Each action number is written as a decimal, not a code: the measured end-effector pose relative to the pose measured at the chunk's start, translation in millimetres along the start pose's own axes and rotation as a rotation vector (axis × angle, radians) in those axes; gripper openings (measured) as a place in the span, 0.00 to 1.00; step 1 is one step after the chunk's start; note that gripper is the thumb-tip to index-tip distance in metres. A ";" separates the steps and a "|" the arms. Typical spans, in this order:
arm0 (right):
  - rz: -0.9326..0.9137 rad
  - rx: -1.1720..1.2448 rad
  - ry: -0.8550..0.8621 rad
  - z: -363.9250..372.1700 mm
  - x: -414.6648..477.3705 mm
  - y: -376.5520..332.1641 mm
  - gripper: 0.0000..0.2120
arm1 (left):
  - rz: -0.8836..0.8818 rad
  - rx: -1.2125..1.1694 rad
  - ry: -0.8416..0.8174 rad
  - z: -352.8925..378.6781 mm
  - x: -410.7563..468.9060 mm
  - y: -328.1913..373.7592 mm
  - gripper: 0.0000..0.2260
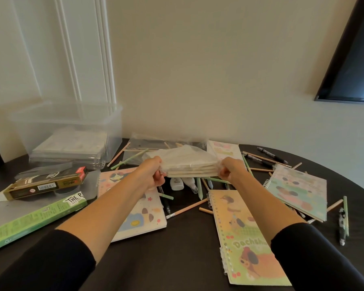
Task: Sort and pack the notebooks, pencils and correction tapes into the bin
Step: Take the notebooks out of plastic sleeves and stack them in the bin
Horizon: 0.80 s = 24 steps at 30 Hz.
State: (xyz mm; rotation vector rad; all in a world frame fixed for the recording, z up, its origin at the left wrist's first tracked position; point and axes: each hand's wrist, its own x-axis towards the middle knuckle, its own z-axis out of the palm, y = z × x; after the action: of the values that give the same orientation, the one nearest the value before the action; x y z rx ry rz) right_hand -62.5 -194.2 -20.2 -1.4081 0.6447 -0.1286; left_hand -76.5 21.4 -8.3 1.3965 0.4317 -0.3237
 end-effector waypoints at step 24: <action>-0.060 0.357 0.000 18.5 -44.1 18.1 0.27 | 0.123 0.165 -0.091 16.4 -29.7 -24.7 0.16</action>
State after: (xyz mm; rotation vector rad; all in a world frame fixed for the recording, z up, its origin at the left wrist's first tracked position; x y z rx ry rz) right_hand -95.0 -154.7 -21.7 -1.0822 0.5488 -0.2773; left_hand -112.5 0.5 -13.8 1.5552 0.2471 -0.3264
